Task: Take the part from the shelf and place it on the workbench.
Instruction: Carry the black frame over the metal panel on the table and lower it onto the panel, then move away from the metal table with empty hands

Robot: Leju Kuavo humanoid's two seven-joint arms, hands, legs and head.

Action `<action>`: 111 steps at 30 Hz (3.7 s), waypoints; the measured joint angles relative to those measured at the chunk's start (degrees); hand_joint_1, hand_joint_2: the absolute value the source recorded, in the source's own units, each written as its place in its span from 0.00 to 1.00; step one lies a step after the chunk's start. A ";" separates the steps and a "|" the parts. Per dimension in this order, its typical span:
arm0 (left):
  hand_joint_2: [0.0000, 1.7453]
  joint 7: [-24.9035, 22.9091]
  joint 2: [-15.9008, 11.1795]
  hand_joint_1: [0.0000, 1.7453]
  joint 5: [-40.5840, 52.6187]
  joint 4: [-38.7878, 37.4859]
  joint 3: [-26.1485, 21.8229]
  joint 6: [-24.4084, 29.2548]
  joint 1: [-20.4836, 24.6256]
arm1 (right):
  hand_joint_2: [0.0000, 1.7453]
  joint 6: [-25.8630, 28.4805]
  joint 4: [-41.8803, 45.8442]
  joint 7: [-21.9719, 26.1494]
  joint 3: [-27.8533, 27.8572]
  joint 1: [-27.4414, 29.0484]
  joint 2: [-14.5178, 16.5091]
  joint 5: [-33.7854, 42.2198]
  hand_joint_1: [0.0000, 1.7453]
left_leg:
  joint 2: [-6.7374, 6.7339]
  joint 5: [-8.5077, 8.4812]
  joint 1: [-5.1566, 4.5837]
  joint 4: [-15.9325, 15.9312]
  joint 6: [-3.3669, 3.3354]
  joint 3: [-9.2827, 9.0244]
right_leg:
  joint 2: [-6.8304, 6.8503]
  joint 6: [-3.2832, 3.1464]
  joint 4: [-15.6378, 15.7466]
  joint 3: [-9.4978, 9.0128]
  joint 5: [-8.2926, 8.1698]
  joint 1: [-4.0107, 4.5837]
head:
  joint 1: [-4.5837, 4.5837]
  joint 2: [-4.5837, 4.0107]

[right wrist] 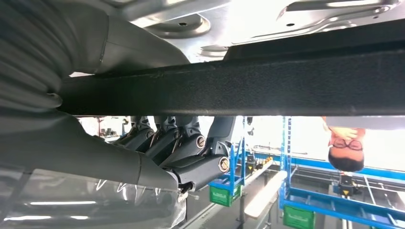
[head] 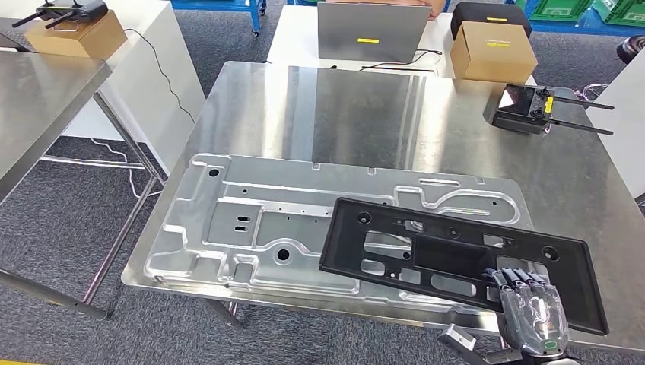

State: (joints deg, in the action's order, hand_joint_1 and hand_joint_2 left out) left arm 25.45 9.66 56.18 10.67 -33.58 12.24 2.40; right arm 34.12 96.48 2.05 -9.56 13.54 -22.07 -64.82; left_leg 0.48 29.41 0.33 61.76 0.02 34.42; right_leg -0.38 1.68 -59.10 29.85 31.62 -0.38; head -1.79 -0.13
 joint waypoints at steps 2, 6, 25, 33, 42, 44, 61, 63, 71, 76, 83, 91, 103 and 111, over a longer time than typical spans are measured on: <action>1.00 0.01 -0.01 0.00 0.02 0.00 -0.02 0.00 0.00 | 1.00 0.08 -0.35 0.31 0.30 -0.10 0.46 0.50 1.00 | 0.00 0.00 0.00 0.00 0.00 0.00 | 0.00 0.00 0.00 0.00 0.00 0.00 | 0.00 0.00; 1.00 0.19 -0.03 0.00 0.19 0.00 -0.11 0.04 0.00 | 1.00 0.06 -0.98 1.90 0.90 -0.22 1.35 2.59 1.00 | 0.00 0.00 0.00 0.00 0.00 0.00 | 0.00 0.00 0.00 0.00 0.00 0.00 | 0.00 0.00; 1.00 2.62 -0.09 0.00 0.70 0.00 -0.48 2.79 -0.02 | 0.00 0.14 -1.36 4.83 3.32 0.41 3.81 4.17 0.00 | 0.00 0.00 0.00 0.00 0.00 -0.01 | 0.00 0.00 0.00 0.01 0.00 0.00 | -0.01 0.00; 0.75 2.55 -0.16 0.00 0.39 0.00 -0.69 2.80 -0.03 | 0.00 0.13 -1.36 5.14 3.53 0.81 4.28 4.12 0.00 | -0.01 0.00 0.00 0.00 0.00 -0.02 | 0.00 0.00 0.00 0.01 0.00 0.00 | -0.02 0.00; 1.00 2.55 -0.26 0.00 0.41 0.00 -0.72 3.11 -0.03 | 0.00 0.11 -1.36 5.14 3.55 0.94 4.51 4.05 0.00 | -0.01 0.00 0.00 0.00 0.00 -0.03 | -0.01 0.00 0.00 0.01 0.00 0.00 | -0.02 0.00; 1.00 2.54 -0.27 0.00 0.41 0.00 -0.73 3.10 -0.03 | 0.00 0.17 -1.35 5.15 3.56 0.97 4.53 4.07 0.00 | -0.01 0.00 0.00 0.00 0.00 -0.03 | -0.01 0.00 0.00 0.01 0.00 0.00 | -0.02 0.00; 1.00 2.41 -0.27 0.00 0.28 0.00 -2.50 4.00 -0.17 | 0.00 5.76 25.77 37.54 19.20 5.57 22.66 18.63 0.00 | -0.03 0.01 0.05 -0.08 0.01 -0.07 | -0.01 -0.07 0.00 0.05 0.05 0.06 | -0.11 0.00; 1.00 2.77 -0.26 0.00 0.09 0.00 -2.81 3.65 -0.17 | 0.00 5.76 28.74 37.75 19.53 5.92 24.13 18.66 0.00 | -0.03 0.00 0.05 -0.08 0.01 -0.07 | -0.01 -0.07 0.00 0.05 0.05 0.06 | -0.09 0.00; 1.00 3.43 -0.26 0.00 -0.13 0.00 -3.61 3.27 -0.17 | 0.00 5.73 36.22 37.99 19.03 6.36 26.57 18.00 0.00 | -0.03 0.00 0.04 -0.07 0.01 -0.13 | -0.01 -0.07 0.01 -0.01 0.05 0.06 | -0.07 0.00; 0.50 4.40 -0.26 0.00 -0.64 0.00 -3.93 4.95 -0.14 | 0.00 5.68 39.12 38.00 16.66 6.75 26.53 16.32 0.00 | -0.02 0.00 0.05 -0.08 0.01 -0.14 | -0.01 -0.07 0.01 -0.02 0.05 0.06 | -0.08 0.00; 0.00 7.02 -0.26 0.00 -2.28 0.00 -6.05 5.05 0.03 | 0.00 5.66 40.96 37.85 7.14 8.83 24.78 4.58 0.00 | -0.02 0.01 0.07 -0.09 0.01 -0.15 | -0.01 -0.08 0.01 -0.02 0.05 0.08 | -0.12 0.00; 0.00 7.25 -0.25 0.00 -2.39 0.00 -7.31 4.63 0.35 | 0.00 5.66 40.96 37.56 6.29 9.52 24.17 3.26 0.00 | -0.03 0.00 0.05 -0.08 0.01 -0.18 | -0.02 -0.08 0.01 -0.06 0.05 0.07 | -0.10 0.00; 0.00 7.14 -0.23 0.00 -2.20 0.00 -7.97 4.64 0.62 | 0.00 5.66 40.73 37.56 6.34 9.55 24.17 4.36 0.00 | -0.03 0.11 -0.46 0.05 -0.13 -0.17 | -0.01 0.06 0.14 -0.08 0.02 -0.33 | -0.11 0.00; 0.00 7.14 -0.04 0.00 -1.83 0.00 -8.02 5.07 0.71 | 0.00 5.66 40.23 37.53 6.42 9.46 24.19 5.53 0.00 | -0.46 -0.66 0.63 -1.48 -1.18 -0.88 | -0.01 1.04 -9.67 4.75 5.38 -0.51 | 0.51 0.00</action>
State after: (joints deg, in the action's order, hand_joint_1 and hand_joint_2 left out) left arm 32.59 9.62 54.35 10.67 -41.59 17.31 3.10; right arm 39.78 136.70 39.58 -3.14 23.00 2.12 -59.28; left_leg 0.02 28.75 0.96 60.29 -1.16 33.54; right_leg -0.39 2.73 -68.77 34.60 37.00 -0.88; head -1.28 -0.13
